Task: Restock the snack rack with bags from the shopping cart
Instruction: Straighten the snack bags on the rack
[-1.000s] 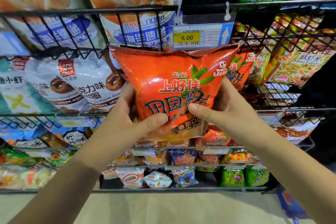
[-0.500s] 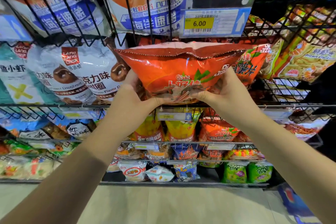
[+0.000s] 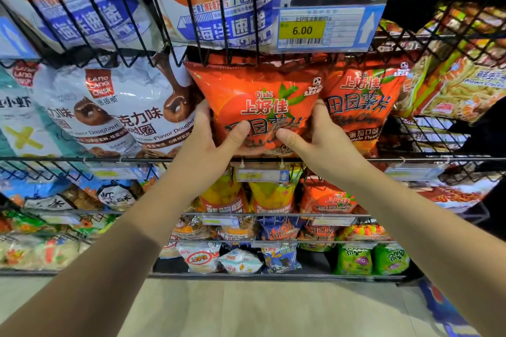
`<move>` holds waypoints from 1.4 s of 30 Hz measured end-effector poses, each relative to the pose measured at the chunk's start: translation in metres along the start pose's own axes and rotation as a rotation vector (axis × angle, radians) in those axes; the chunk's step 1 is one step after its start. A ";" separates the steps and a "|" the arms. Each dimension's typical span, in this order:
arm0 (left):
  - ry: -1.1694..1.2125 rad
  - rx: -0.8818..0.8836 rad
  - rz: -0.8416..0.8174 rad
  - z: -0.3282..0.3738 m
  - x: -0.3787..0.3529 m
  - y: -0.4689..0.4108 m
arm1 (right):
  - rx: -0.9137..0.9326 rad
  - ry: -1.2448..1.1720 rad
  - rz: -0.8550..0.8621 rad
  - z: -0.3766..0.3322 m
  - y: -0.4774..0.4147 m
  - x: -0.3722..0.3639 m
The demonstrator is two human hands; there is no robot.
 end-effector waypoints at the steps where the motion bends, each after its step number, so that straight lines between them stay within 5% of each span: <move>1: -0.012 0.013 0.014 0.001 0.000 -0.001 | -0.008 0.004 -0.006 0.002 -0.001 -0.002; 17: -0.250 0.228 -0.017 -0.019 -0.006 -0.021 | -0.157 0.006 -0.253 0.032 -0.009 -0.036; 30: -0.250 0.187 0.035 -0.009 0.005 0.011 | -0.040 0.118 -0.127 0.007 0.021 -0.012; 42: -0.889 -0.101 0.008 0.124 0.012 0.132 | 0.157 0.542 -0.175 -0.115 0.102 0.080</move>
Point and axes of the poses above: each hand's wrist, its own y-axis away from the middle knuckle, its own x-axis out of the back of the hand, z = x × y, the point moved 10 cm from there along -y, towards the middle knuckle, and after that the axes turned 13 degrees about x, right-handed, at the moved point
